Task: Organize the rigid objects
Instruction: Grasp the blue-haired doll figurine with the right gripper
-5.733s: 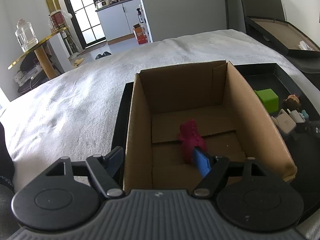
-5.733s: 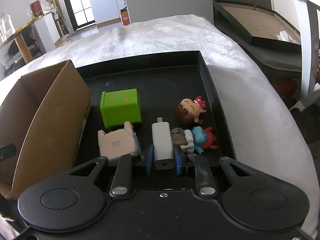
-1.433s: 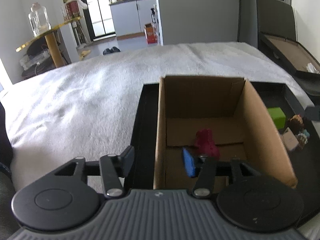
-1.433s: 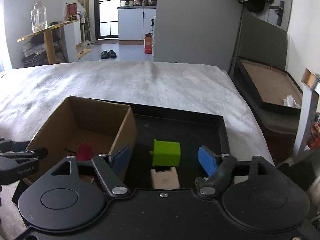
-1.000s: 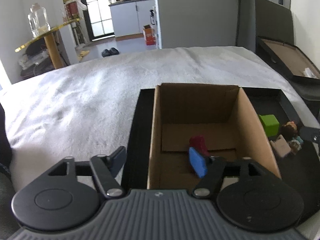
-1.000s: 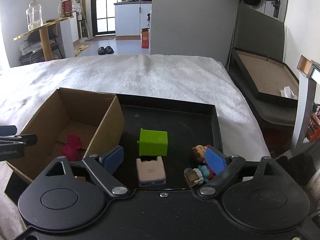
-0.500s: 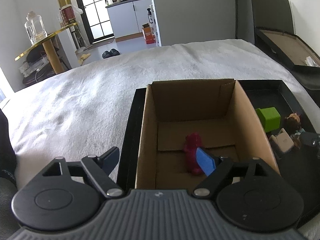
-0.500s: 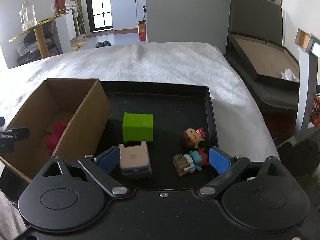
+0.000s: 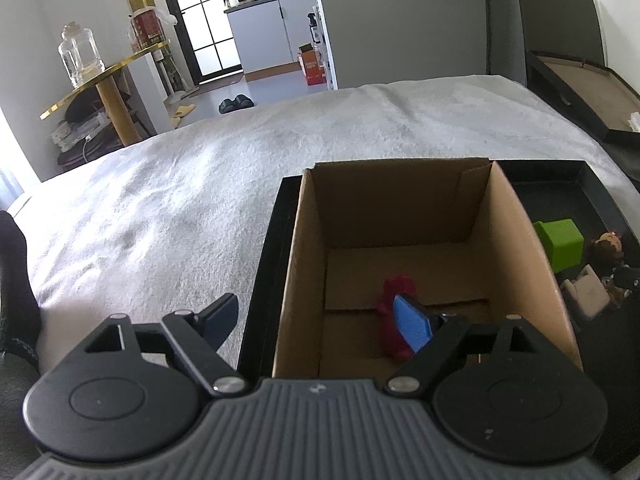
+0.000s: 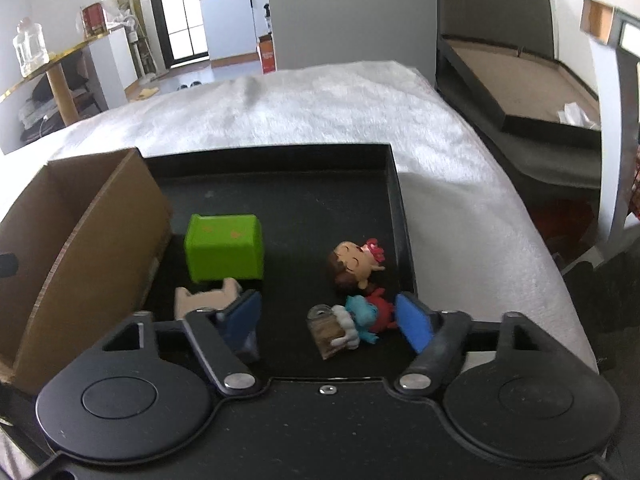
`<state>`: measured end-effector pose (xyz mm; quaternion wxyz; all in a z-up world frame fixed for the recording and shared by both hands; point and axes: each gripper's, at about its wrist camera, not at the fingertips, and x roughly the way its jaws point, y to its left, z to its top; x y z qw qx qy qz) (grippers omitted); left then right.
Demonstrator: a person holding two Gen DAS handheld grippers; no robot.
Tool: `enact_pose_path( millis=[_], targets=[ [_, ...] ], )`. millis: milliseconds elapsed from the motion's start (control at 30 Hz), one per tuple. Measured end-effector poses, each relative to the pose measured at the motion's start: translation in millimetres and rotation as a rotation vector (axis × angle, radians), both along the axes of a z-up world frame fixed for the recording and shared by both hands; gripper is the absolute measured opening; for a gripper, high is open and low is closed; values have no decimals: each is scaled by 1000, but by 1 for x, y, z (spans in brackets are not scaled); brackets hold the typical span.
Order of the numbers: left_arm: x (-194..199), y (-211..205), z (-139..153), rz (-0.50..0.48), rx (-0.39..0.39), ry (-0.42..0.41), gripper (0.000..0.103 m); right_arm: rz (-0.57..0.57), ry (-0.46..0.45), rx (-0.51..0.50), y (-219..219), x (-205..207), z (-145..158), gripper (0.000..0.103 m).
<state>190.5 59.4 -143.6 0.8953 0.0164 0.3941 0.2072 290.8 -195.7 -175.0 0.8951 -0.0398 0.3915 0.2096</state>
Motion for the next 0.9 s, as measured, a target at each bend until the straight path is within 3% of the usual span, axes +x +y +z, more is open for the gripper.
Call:
enact_pose_path(
  millis=[300,600,700,900],
  targets=[
    [2,2,-3,10,-4,-3,84,34,11,-34,-3,13,-17,61],
    [1,0,-2,-4,-5,-6,84,153,-15,-139,11,9,-25,68],
    [-1,0,-2,-4,-5,-11,84,166,-4,-155,12,6,-24,57],
    [-4,1,-3,-2,-12,-11,84,124,40,-134,5,-9,-21,57]
  ],
)
